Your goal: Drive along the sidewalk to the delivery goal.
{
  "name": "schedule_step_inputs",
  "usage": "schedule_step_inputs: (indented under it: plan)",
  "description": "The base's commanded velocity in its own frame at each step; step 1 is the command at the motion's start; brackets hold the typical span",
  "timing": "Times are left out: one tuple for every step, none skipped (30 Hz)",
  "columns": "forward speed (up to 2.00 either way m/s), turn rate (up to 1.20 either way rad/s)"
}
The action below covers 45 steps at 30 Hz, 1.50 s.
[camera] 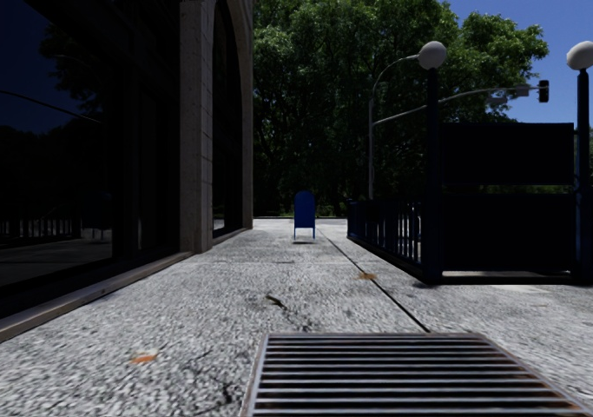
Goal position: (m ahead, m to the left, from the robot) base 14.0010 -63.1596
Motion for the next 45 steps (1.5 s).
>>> schedule_step_inputs:
  plan:
    - [2.0, 0.0]
    - [2.0, 0.0]
    - [2.0, 0.0]
    - [2.0, 0.0]
    - [2.0, 0.0]
    - [2.0, 0.0]
    - [2.0, 0.0]
    - [2.0, 0.0]
    - [2.0, 0.0]
    - [2.0, 0.0]
    - [2.0, 0.0]
    - [2.0, 0.0]
    - [2.0, 0.0]
    - [2.0, 0.0]
    - [2.0, 0.0]
    - [2.0, 0.0]
    - [2.0, 0.0]
    - [2.0, 0.0]
    - [2.0, 0.0]
    - [2.0, 0.19]
    - [2.0, 0.34]
    - [2.0, 0.34]
    - [2.0, 0.39]
    - [2.0, 0.41]
    - [2.0, 0.53]
    - [2.0, 0.62]
    - [2.0, 0.62]
    - [2.0, 0.63]
    - [2.0, 0.64]
    - [2.0, 0.64]
    - [2.0, 0.61]
    - [2.0, 0.61]
    - [2.0, 0.56]
    - [2.0, 0.0]
    - [2.0, 0.0]
    - [2.0, 0.0]
    - [2.0, 0.0]
    - [2.0, 0.0]
    - [2.0, 0.0]
    - [2.0, 0.0]
    - [2.0, 0.0]
    - [2.0, 0.0]
    - [2.0, 0.0]
    - [2.0, 0.0]
    - [2.0, 0.0]
